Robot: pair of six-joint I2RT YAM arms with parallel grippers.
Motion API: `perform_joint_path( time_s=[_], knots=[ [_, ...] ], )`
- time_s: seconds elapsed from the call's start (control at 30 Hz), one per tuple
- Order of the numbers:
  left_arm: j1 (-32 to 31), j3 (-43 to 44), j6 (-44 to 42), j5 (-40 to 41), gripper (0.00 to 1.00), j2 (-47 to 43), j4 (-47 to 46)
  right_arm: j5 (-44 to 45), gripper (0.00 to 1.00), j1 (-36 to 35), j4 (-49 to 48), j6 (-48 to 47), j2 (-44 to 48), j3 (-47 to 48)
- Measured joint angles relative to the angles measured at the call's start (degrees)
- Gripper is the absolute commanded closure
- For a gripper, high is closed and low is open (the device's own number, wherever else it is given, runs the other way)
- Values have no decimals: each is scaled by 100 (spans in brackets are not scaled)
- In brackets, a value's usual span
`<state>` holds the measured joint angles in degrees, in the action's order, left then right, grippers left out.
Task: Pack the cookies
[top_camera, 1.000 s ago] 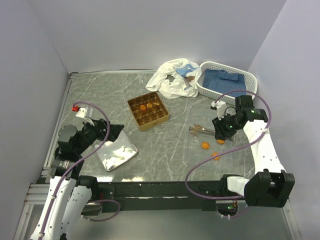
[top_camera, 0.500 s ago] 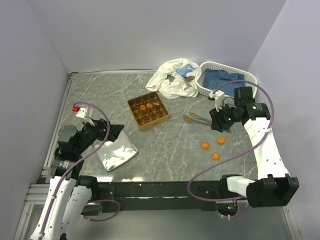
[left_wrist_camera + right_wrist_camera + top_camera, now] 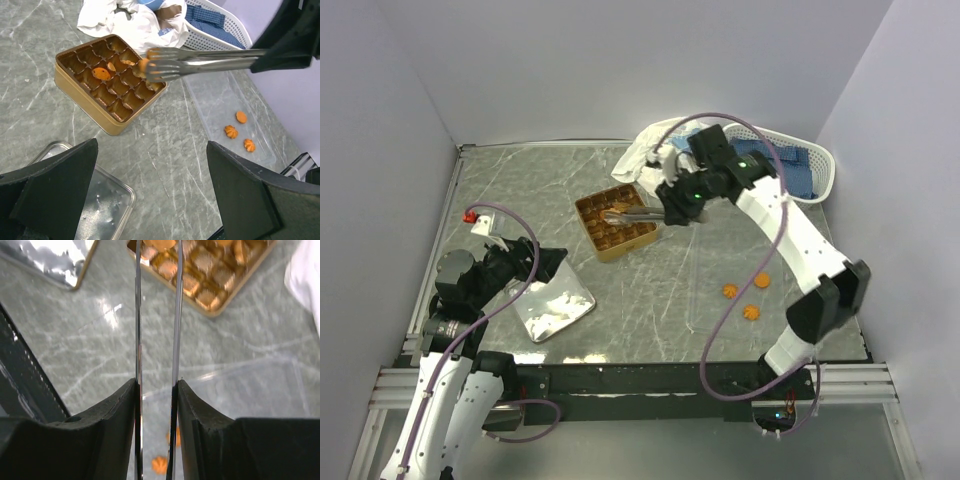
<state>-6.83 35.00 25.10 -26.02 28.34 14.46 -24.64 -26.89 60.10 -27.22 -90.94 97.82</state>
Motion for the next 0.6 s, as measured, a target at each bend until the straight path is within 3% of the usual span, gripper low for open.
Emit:
perform_joint_path(
  time_s=[0.3,0.6],
  knots=[
    [0,0,0,39,4,-7,2,195,63,-514,199,85,-1486,1478],
    [2,0,0,39,3,-74,2,328,59,-721,385,98,-1856,1663]
  ],
)
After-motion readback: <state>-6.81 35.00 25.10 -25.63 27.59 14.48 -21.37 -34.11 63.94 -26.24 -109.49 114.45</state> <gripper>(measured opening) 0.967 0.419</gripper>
